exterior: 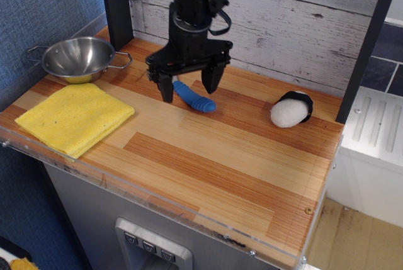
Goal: Place the blue color spatula on the yellow cloth.
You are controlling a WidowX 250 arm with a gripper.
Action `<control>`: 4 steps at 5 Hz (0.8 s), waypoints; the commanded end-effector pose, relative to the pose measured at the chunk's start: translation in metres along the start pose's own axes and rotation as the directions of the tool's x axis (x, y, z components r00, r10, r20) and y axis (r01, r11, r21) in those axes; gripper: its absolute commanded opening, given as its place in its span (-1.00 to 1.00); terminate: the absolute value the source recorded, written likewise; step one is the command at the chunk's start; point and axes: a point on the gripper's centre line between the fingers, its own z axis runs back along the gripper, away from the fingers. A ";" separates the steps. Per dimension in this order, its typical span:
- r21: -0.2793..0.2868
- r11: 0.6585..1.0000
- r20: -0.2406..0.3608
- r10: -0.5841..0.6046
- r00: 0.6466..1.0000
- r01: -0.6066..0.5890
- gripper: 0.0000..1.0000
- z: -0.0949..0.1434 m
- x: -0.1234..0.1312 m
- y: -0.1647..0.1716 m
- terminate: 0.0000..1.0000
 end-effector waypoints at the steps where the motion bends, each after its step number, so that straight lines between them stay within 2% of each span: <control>1: 0.013 0.996 -0.009 0.084 0.996 -0.084 1.00 0.002 0.008 -0.012 -1.00; 3: 0.040 0.995 -0.016 0.095 0.995 -0.094 1.00 -0.016 0.015 -0.003 -1.00; 4: 0.022 0.999 0.012 0.036 0.999 -0.037 1.00 -0.027 0.021 0.001 -1.00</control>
